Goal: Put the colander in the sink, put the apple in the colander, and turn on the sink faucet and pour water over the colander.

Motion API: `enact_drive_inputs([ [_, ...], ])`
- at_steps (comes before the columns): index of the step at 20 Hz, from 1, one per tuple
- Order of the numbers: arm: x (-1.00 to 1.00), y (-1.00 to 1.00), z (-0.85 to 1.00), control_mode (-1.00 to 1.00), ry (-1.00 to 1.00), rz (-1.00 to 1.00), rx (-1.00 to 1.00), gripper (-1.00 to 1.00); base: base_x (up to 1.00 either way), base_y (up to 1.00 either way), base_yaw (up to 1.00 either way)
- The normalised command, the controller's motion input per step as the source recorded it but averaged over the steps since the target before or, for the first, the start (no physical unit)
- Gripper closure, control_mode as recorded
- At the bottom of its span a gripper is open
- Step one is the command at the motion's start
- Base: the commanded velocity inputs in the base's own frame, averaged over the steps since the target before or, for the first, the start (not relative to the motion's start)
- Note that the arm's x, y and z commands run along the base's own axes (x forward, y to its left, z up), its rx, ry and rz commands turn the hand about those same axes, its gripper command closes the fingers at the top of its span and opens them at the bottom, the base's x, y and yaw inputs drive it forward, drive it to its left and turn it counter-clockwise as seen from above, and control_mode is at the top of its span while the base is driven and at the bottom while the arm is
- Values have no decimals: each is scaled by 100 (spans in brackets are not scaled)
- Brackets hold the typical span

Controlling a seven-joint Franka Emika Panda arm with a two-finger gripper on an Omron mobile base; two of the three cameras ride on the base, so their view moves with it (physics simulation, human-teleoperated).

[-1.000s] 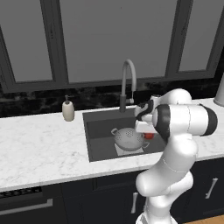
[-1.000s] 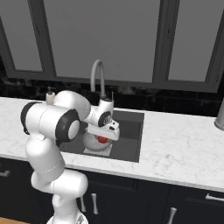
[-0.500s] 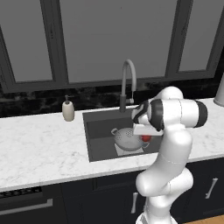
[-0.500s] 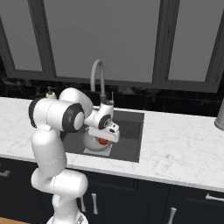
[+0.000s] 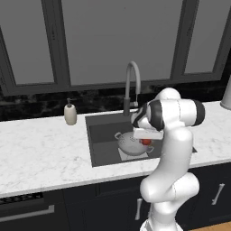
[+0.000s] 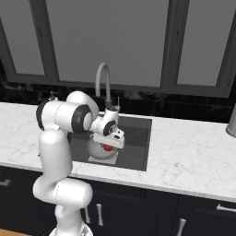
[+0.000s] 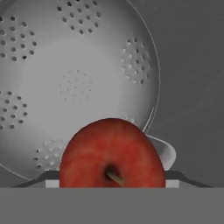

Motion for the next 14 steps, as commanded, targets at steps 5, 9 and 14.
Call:
enact_drive_inputs([
  [5, 24, 0, -34, -100, 0, 0, 0, 100, 0, 0, 0],
  [9, 23, 0, -29, -100, 0, 0, 0, 100, 0, 0, 0],
  [14, 18, 0, -15, -100, 0, 0, 0, 100, 0, 0, 0],
])
